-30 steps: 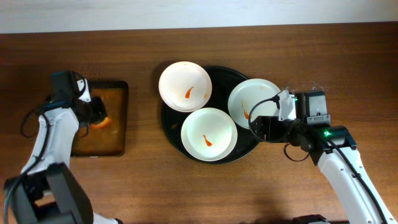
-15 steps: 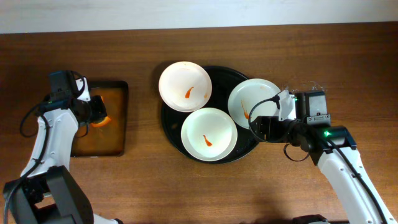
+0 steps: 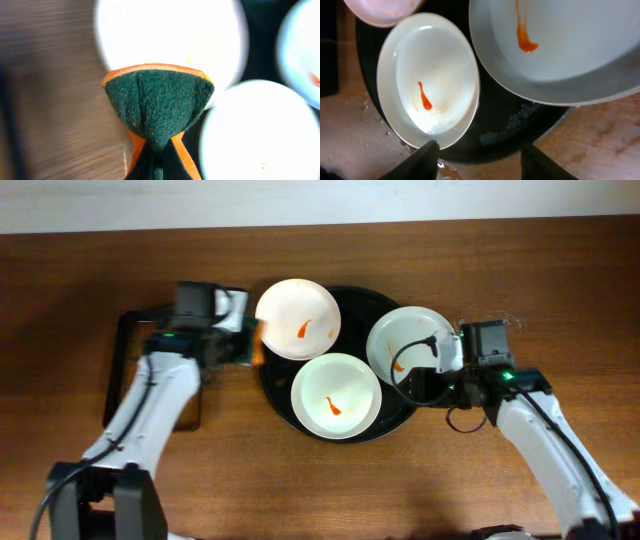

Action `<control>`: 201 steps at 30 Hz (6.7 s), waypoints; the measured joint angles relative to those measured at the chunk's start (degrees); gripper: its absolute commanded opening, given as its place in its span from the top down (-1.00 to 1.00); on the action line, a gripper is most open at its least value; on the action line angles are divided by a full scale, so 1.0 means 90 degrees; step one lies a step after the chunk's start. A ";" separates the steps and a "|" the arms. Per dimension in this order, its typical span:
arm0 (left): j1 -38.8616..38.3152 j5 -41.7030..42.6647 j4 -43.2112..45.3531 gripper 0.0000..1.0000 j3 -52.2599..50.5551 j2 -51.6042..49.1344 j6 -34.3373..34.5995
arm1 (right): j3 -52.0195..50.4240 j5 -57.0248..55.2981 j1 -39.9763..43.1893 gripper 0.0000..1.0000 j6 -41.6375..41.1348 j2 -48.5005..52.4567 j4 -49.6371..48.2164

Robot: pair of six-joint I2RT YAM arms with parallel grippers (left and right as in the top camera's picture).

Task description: Clean dirty plates on tray and stack at the side

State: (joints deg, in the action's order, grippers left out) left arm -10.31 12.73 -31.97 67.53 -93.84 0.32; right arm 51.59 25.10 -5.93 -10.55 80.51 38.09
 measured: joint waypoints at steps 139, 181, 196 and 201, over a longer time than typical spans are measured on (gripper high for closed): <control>-0.1860 -0.2603 0.0119 0.99 -0.0957 0.0653 0.2259 | 0.0119 -0.1042 -0.1333 0.92 -0.1974 0.2159 -0.1229; -0.1127 -0.2579 0.0027 0.99 -0.0957 0.0750 0.2421 | 0.1472 -0.9738 -0.4340 0.92 -0.0624 0.0721 0.0580; -0.1127 -0.2322 0.0027 0.99 -0.0957 0.0750 0.2424 | 0.2985 -0.5933 0.2069 0.92 -0.1763 0.0714 0.1605; -0.1127 -0.2293 0.0022 0.99 -0.0957 0.0750 0.2424 | 0.2992 -0.4294 0.3594 0.92 -0.1685 0.1423 0.1838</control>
State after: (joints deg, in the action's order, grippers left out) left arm -20.45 -7.90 -31.77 58.92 -87.09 22.13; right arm 78.52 -13.54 26.41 -25.71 93.32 54.63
